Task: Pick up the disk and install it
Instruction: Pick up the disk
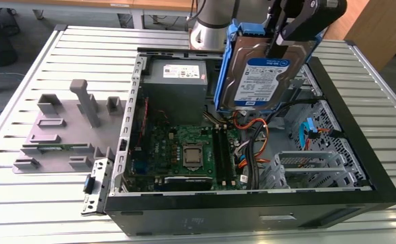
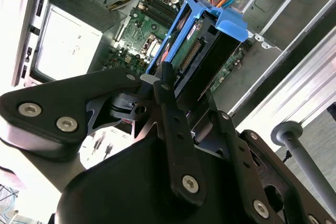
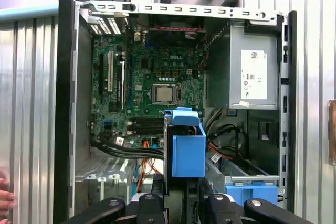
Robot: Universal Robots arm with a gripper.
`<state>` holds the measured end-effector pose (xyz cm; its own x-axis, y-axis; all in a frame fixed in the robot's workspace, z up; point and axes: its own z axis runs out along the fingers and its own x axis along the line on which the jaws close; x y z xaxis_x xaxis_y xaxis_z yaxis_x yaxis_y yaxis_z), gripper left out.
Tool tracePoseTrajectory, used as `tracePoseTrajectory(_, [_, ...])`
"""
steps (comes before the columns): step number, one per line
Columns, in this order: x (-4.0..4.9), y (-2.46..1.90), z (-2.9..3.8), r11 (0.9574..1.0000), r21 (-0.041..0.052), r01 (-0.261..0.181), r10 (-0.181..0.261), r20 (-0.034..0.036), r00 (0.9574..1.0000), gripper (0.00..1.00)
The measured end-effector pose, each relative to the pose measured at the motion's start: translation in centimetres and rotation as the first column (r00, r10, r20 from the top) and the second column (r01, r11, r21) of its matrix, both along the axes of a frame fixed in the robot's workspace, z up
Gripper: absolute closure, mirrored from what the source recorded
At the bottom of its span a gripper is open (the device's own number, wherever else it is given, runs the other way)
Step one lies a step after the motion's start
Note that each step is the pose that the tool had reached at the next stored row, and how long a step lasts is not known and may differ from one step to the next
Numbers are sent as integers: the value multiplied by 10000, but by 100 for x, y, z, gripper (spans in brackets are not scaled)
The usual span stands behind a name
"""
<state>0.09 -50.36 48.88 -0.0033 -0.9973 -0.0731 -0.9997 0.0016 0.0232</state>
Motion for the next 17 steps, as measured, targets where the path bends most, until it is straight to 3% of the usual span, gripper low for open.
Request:
tracePoseTrajectory(9, [0, -96, 0, 10000, 0, 1, -1, 0, 10000, 65])
tracePoseTrajectory(17, [0, -114, 0, 10000, 1, 1, -1, 0, 10000, 65])
